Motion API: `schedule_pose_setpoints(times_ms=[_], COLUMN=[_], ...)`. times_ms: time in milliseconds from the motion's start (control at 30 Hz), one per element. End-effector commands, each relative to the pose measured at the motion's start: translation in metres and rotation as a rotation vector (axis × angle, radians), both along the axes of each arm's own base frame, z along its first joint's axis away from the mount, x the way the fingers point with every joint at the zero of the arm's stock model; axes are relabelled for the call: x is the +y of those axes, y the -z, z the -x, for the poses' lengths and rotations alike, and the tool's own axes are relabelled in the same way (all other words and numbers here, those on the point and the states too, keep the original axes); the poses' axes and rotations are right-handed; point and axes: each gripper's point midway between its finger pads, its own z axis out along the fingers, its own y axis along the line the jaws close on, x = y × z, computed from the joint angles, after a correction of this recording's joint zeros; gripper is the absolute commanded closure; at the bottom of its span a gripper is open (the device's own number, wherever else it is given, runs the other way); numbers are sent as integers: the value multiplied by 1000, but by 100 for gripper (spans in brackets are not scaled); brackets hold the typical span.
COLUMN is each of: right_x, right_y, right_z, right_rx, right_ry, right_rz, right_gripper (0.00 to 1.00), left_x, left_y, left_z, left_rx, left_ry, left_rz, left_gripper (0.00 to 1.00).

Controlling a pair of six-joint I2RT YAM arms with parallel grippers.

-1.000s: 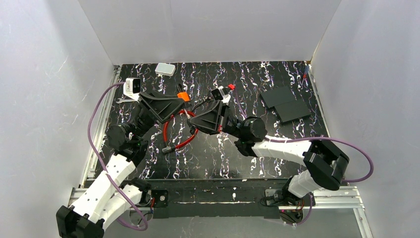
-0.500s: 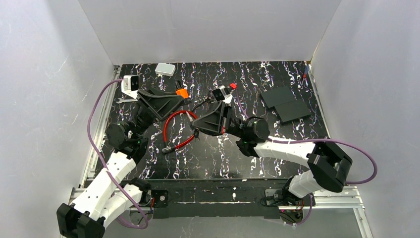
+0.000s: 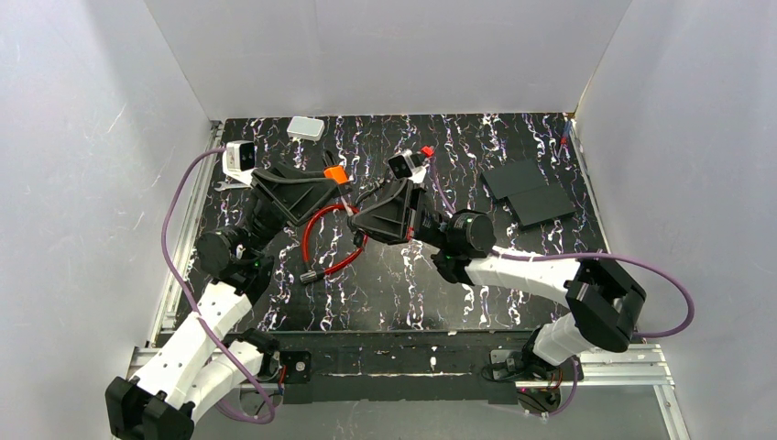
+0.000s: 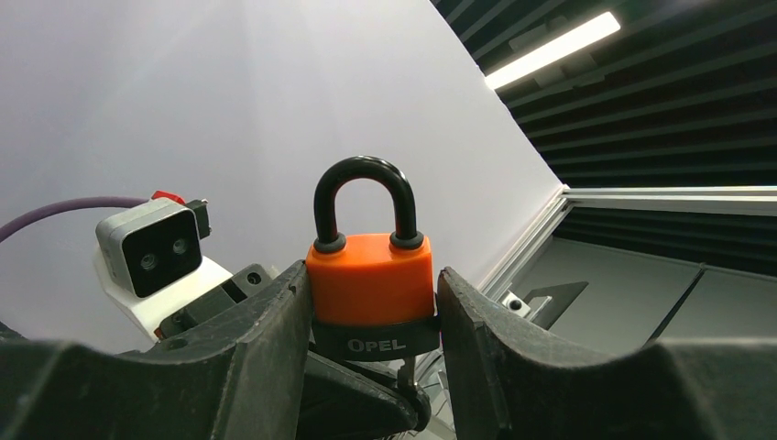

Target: Unlock with the key

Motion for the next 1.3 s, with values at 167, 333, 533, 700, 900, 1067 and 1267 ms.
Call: schedule_pose_setpoints(times_ms=[167,333,533,700,900,1067,1267], right_x=[-41,-38,-30,-29,-34,-37,-42], right_y=[-41,-36,-36,-36,-43,-48,-52], right_z=[12,7,6,4,5,6,10], right_rx=[-114,-100,-111,-101,-113,-118,-128], right_ry=[35,31,12,22,25,24,26], right_rz=[-229,-223,-211,-214,-244,-260,-273], right_gripper=[99,99,99,99,99,99,99], left_x=[13,14,12,12,11,11,11], left_y=[-18,-20,-17,-17,-19,-19,-15], left_z=[21,23,21,20,26,29,30], left_rx=[-106,-113,-107,-112,-137,-150,-151], left_ry=[-11,-9,-6,-3,8,11,8], left_rz=[60,69,66,63,53,47,43], left_gripper=[100,100,100,100,100,100,100])
